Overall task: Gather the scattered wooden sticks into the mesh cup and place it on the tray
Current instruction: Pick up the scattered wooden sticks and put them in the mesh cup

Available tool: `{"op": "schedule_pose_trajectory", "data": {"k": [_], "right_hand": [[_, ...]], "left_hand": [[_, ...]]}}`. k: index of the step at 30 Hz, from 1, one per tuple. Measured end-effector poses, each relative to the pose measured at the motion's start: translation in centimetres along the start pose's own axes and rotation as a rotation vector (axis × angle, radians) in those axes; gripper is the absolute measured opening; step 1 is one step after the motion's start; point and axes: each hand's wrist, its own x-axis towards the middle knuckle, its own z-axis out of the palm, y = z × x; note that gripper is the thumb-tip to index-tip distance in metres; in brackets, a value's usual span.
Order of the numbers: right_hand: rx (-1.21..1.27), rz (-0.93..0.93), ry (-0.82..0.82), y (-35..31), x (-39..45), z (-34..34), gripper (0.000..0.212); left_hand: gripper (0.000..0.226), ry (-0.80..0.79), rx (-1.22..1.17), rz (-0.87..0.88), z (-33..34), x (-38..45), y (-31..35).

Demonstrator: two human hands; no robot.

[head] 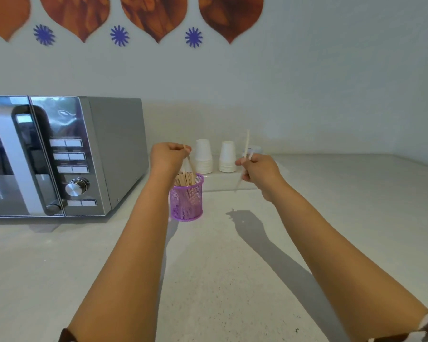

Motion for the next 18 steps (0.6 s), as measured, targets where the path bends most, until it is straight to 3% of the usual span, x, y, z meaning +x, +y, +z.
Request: {"op": "schedule_pose_trajectory", "data": {"k": [7, 13, 18], "right_hand": [[0.005, -0.166, -0.001, -2.7, 0.9, 6.2, 0.016], [-0.405, -0.190, -0.114, -2.8, 2.2, 9.1, 0.020], [-0.722, -0.104, -0.182, -2.4, 3.2, 10.2, 0.039]], "left_hand": [[0.019, -0.002, 0.218, -0.049, -0.6, 1.3, -2.3], [0.010, -0.051, 0.366, -0.089, 0.1, 1.6, -4.0], [0.010, 0.008, 0.510, -0.122, 0.5, 1.9, -4.8]]}}
